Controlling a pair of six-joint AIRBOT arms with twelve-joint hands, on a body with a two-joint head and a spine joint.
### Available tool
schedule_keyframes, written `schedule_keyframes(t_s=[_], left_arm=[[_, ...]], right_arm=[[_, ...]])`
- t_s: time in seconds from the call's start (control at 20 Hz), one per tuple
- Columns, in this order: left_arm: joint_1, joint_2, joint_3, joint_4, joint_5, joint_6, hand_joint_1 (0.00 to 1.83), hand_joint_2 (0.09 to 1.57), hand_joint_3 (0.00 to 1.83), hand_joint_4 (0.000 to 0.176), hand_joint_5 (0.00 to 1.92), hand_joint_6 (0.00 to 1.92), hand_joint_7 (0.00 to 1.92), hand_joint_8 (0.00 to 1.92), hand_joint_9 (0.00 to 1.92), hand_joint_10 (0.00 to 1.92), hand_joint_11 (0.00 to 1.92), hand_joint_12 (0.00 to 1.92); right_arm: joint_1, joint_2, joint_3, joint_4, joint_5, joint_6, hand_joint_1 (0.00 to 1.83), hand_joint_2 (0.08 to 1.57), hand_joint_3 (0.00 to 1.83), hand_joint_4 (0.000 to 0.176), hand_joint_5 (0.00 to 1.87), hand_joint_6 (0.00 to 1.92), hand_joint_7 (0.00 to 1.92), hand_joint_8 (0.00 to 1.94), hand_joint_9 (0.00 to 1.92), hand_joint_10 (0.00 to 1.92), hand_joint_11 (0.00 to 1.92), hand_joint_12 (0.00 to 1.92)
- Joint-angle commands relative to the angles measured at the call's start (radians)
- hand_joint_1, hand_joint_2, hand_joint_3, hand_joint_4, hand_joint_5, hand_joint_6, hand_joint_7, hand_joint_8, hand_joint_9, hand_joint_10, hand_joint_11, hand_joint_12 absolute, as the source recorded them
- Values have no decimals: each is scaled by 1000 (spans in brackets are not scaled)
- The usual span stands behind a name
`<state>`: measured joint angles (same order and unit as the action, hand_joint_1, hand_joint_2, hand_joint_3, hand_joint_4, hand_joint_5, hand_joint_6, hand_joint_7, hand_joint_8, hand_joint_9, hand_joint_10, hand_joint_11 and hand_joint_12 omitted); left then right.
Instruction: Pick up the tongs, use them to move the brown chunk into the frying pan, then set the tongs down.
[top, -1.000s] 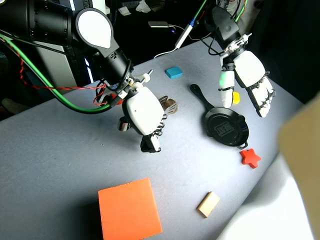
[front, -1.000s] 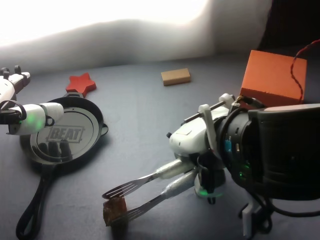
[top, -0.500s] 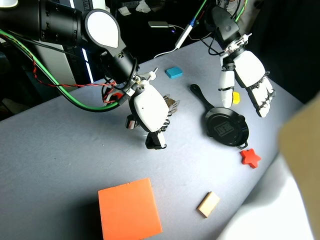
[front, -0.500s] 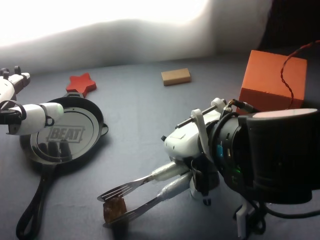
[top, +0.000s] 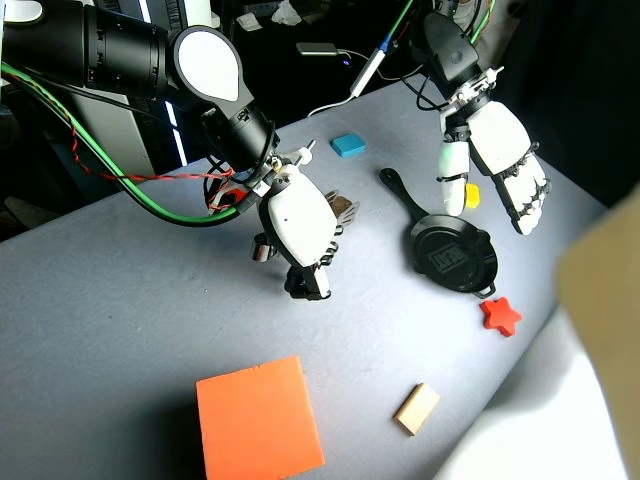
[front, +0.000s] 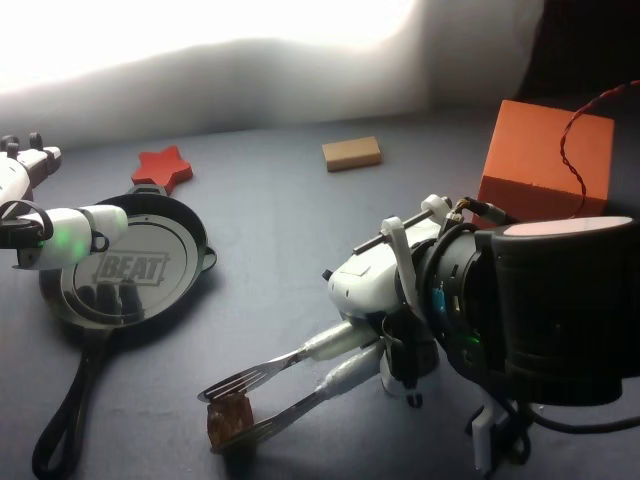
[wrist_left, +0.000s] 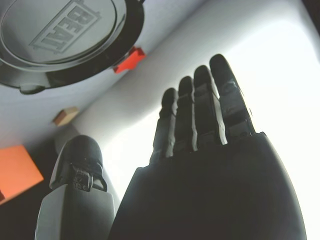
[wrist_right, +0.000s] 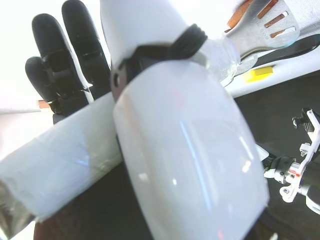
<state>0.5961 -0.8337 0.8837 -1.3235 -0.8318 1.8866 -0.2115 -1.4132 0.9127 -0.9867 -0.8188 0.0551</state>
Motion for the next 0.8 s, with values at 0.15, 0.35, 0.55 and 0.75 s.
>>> schedule_keyframes(t_s=[0.15,0.35,0.55,0.75], left_arm=[[-4,5,8,51,-80,-2,0,1233,0,0,78,3,118,1,130,1,0,490],[-3,5,8,51,-80,-2,0,1235,0,0,80,1,125,1,145,4,0,539],[-3,4,8,51,-80,-2,0,1249,3,0,72,2,131,3,144,2,0,527],[-3,4,8,51,-80,-2,0,1246,3,0,86,4,146,4,157,6,0,585]], right_arm=[[6,1,-1,-63,25,2,1119,1181,2,0,861,1153,1154,19,1092,76,398,1435],[7,1,-1,-63,26,2,1208,1140,2,0,866,1179,1032,889,1215,100,546,1415],[7,2,-1,-64,26,2,1212,1146,0,0,832,1207,1049,890,1252,119,621,1343],[6,1,-1,-64,26,2,1348,1101,0,0,879,1113,1123,654,1043,950,719,1283]])
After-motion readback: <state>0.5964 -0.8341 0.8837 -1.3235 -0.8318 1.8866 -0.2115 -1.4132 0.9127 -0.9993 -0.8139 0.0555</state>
